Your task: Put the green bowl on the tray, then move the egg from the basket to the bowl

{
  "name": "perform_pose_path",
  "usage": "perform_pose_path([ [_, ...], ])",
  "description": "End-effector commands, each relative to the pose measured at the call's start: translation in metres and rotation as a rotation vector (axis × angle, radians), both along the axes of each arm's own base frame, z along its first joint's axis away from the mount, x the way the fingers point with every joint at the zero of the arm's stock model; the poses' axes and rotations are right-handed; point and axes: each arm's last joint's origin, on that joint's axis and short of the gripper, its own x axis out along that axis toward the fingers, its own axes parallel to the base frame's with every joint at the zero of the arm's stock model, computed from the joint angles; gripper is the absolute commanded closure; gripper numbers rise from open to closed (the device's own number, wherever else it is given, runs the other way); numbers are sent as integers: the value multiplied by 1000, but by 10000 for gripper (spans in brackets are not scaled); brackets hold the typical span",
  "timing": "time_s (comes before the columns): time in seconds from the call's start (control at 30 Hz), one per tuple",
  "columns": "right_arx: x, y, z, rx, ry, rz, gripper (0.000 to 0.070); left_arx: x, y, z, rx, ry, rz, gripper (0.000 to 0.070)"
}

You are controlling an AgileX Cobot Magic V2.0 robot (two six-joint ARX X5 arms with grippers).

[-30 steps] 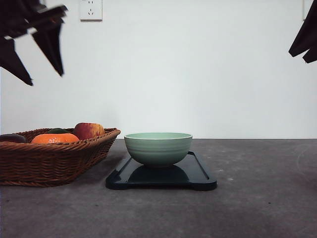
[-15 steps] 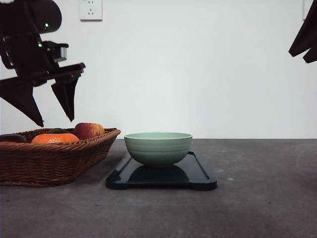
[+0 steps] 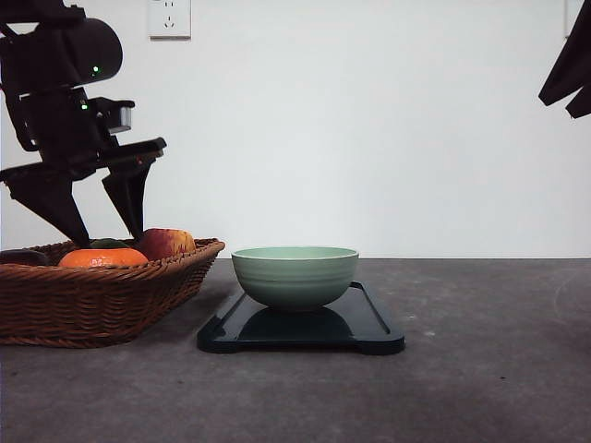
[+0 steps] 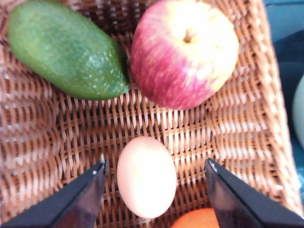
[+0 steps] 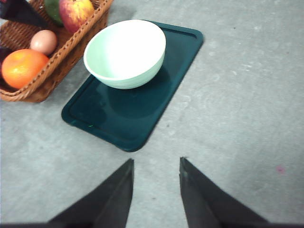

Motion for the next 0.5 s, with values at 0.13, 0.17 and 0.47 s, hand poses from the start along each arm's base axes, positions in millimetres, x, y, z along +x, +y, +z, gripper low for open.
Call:
perform_pose_path([
  [0.13,1,1,2,9,-4,-4,513,9,-3,-12,12,23,-10,305],
  [0.17,1,1,2,10,-4,-4,513,10,-3,-14,13,28,-10,305],
  [0.47,1,1,2,10,-3,-4,513,15,-4,-35,28,97,-10,305],
])
